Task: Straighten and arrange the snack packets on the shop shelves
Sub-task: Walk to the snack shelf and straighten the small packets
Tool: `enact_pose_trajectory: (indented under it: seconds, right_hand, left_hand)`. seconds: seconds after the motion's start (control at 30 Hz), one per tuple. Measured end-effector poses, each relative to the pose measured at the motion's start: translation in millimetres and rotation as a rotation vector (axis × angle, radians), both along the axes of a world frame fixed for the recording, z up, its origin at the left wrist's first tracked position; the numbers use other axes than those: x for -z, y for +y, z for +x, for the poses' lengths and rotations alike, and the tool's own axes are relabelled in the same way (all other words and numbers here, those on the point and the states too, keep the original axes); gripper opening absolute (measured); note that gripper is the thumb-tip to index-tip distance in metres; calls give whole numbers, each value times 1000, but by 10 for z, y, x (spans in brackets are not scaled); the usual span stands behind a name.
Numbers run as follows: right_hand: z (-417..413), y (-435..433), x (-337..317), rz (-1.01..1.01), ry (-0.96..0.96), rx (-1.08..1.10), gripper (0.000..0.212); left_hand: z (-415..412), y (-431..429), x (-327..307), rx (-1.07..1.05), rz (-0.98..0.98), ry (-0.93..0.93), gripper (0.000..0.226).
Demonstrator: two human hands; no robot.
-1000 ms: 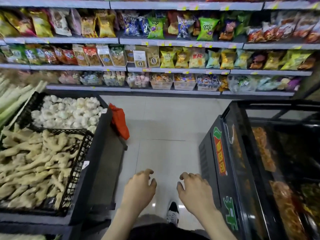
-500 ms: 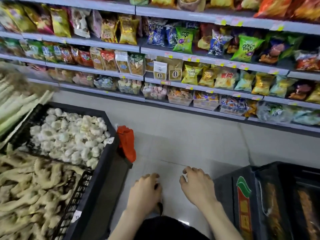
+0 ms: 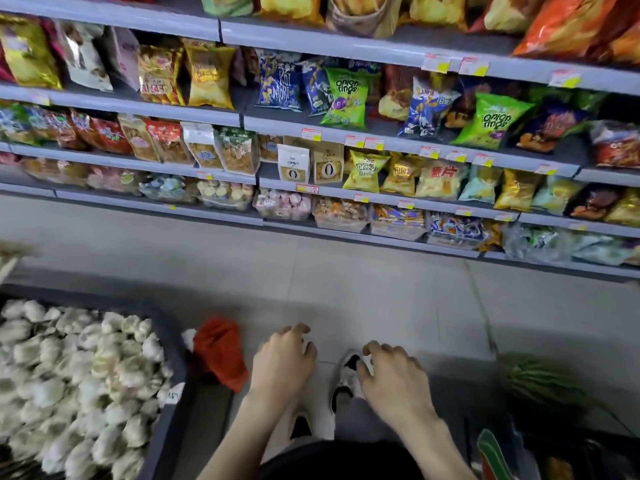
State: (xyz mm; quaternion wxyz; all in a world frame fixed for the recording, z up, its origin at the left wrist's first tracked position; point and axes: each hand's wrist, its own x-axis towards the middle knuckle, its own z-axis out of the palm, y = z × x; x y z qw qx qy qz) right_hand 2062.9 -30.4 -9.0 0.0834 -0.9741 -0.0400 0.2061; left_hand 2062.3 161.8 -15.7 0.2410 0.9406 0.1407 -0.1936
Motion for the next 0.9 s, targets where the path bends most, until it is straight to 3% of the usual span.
enact_pose_trajectory:
  seconds: [0.23, 0.47, 0.9]
  right_hand:
    - [1468, -116, 136, 10, -45, -25, 33]
    - [2765, -22, 82, 64, -49, -128, 34]
    - [4186, 794, 249, 67, -27, -167, 33]
  left_hand:
    - [1360, -126, 34, -19, 29, 48, 42]
    - [2193, -69, -99, -126, 46, 35, 40]
    - [3195, 578, 136, -196, 22, 28, 32]
